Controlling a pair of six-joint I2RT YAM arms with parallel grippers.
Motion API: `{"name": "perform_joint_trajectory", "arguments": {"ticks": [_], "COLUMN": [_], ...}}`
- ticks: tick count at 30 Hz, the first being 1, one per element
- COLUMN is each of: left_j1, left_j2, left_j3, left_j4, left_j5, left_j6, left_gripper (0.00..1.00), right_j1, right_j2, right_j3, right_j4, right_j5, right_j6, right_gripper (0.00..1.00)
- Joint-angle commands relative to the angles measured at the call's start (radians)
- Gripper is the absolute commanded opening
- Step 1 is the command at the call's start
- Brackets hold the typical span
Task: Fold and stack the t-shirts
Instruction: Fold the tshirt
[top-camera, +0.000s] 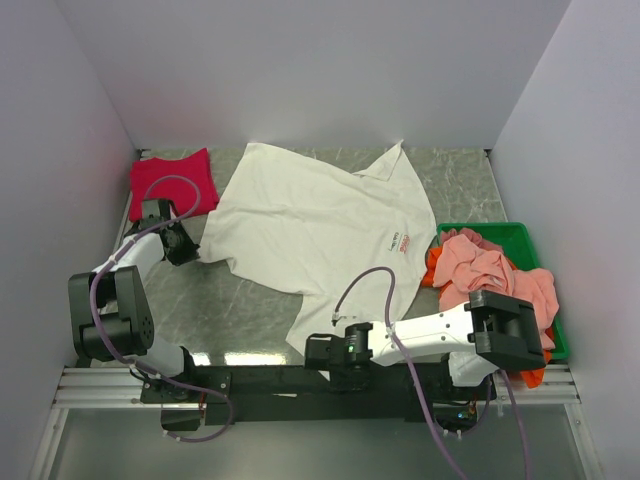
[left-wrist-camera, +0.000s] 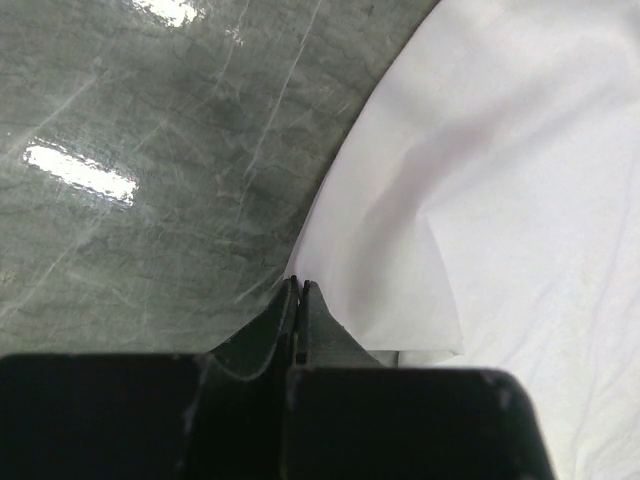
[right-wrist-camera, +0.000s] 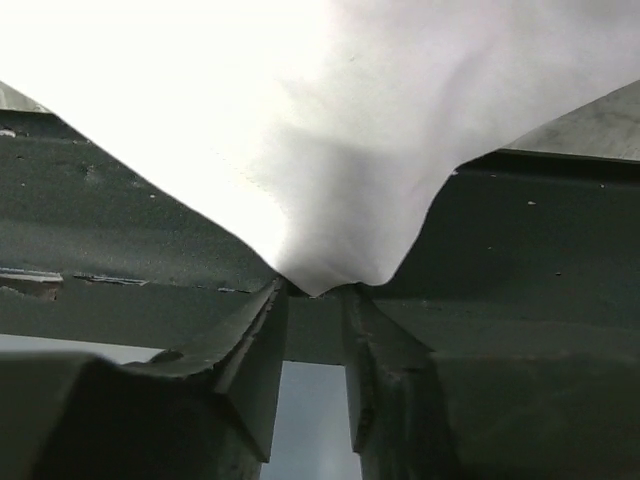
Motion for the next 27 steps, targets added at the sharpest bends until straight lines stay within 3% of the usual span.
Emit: {"name": "perform_joint_trajectory", "arguments": {"ticks": [1,5,8,20,27], "left_j1": [0.000,0.001,0.000,0.029,0.062], "left_j2": [-0.047,-0.051,-0.057,-0.106,-0.202], "left_j3": [-0.001,0.002,0.004,-0.005,-0.036], "left_j4": [0.017,0.016,0.011,-0.015,-0.046], "left_j5": [0.011,0.005,-0.007,-0.076,-0.153], "left_j6": [-0.011,-0.011,-0.011,-0.002,-0.003], "left_gripper": [0.00,0.00,0.00,0.00,0.00], "right_j1": [0.004,0.004,0.004,0.015,0.057], "right_j2": [-0.001,-0.004,-0.036,-0.301,-0.372], "right_j3": [-0.020,-0.007,0.005,-0.026,0.002], "right_j4": [0.042,0.032,0.002,-0.070,-0.158], "right_j5": [-0.001,0.002,0.002,-0.021,-0.028], "right_j6": [0.011,0.002,0.000,0.035,0.058], "right_gripper": [0.26,0.08,0.00,0.00,0.00]}}
